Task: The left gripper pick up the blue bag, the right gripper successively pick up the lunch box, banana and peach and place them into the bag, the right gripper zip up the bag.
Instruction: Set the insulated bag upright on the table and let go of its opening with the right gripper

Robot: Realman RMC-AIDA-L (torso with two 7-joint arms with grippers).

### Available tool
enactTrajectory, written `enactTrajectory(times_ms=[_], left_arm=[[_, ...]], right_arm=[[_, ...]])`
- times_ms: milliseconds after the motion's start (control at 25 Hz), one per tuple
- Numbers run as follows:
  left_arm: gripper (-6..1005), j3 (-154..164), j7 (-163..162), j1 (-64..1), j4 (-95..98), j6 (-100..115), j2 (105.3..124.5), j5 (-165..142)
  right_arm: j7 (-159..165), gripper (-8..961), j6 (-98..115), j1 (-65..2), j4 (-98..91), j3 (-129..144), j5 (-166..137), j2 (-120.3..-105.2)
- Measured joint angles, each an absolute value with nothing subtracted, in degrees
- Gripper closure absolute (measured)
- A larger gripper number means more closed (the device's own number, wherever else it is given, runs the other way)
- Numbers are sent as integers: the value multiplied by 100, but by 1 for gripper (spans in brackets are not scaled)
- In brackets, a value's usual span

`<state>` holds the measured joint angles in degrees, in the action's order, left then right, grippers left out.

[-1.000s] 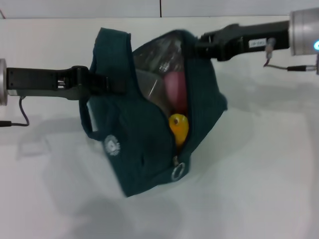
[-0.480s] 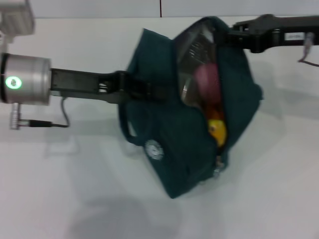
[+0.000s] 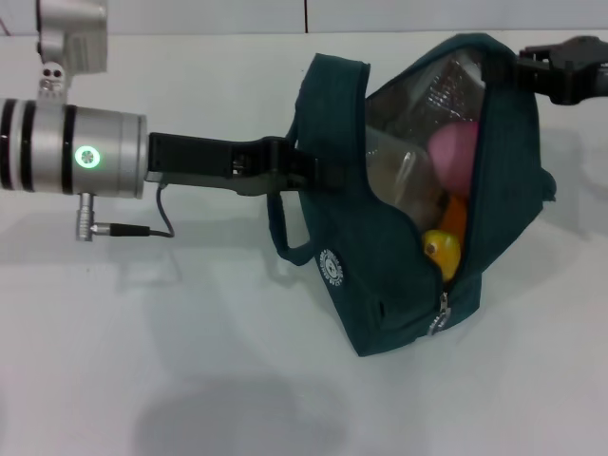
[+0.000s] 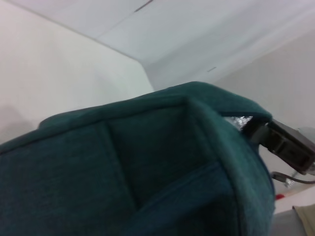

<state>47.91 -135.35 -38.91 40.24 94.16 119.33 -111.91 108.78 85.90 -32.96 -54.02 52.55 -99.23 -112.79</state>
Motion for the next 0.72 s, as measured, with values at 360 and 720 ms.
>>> enactTrajectory(times_ms=[360, 720], left_arm=[[959, 4763, -13396, -3898, 3891, 9680, 11924, -10994], [957, 4131, -13320, -3427, 3886, 9692, 11760, -10826]], right_arm=[[10824, 916, 8481, -3178, -5496, 5159, -10053, -11267], [10833, 915, 8437, -3047, -5452, 4913, -10079, -11234]])
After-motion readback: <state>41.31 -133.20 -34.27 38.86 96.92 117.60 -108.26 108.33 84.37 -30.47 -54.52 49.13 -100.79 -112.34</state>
